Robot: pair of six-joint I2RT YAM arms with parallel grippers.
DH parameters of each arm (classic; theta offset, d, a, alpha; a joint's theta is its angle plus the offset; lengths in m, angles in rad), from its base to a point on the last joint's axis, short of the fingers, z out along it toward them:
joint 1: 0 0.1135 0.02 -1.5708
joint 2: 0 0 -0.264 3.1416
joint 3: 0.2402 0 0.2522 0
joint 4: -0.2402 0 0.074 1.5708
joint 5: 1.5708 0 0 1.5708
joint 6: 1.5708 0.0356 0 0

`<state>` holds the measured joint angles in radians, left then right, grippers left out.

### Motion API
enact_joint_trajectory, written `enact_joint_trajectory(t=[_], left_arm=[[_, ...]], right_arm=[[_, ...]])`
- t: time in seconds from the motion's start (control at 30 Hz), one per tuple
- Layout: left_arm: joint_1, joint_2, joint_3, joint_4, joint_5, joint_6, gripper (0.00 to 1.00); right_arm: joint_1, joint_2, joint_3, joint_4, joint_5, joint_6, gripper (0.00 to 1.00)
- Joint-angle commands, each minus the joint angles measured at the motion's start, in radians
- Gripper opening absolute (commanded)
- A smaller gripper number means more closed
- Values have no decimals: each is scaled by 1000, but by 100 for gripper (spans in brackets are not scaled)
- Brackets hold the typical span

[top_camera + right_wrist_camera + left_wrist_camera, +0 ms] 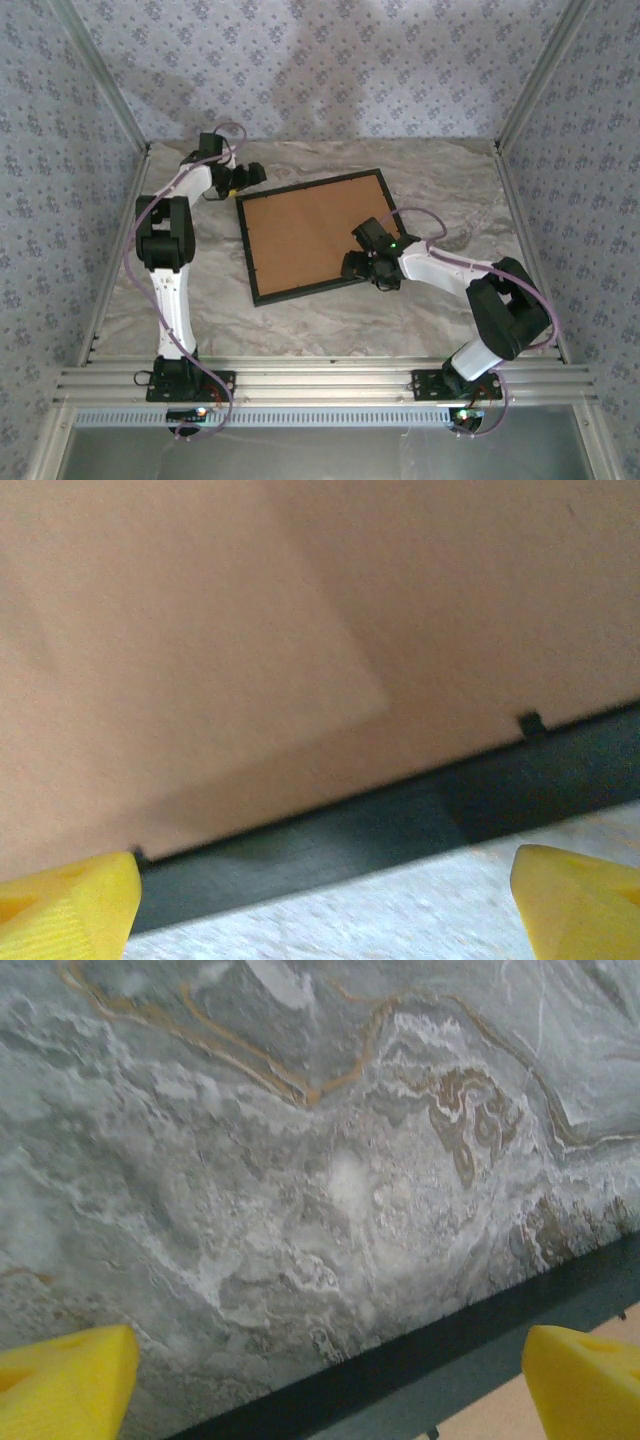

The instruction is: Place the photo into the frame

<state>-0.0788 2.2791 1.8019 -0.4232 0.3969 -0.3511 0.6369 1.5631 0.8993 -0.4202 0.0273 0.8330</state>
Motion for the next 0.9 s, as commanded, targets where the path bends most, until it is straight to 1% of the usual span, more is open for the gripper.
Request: enact_joint_trajectory(t=[0.0, 0.07, 0.17, 0.33, 0.47, 0.7, 0.8, 0.87], left_arm=[[-18, -94, -107, 22, 69, -13, 97], [-31, -145, -189, 58, 79, -35, 97], [-49, -230, -314, 106, 83, -67, 95], [-86, -361, -481, 144, 84, -117, 95], [-141, -437, -587, 137, 84, -130, 95], [-242, -529, -788, 222, 75, -236, 94], [-260, -589, -841, 242, 65, -269, 94], [-260, -631, -846, 224, 48, -269, 94]], right_arm=[[-31, 17, -10, 117, -9, 58, 96], [-55, 21, -13, 154, -11, 56, 96], [-117, 30, 1, 218, -35, 21, 96], [-185, 47, 60, 228, -55, -57, 96], [-228, 104, 123, 230, -101, -136, 95], [-288, 239, 283, 162, -170, -293, 96], [-310, 271, 354, 113, -184, -335, 96], [-325, 273, 373, 84, -190, -349, 96]])
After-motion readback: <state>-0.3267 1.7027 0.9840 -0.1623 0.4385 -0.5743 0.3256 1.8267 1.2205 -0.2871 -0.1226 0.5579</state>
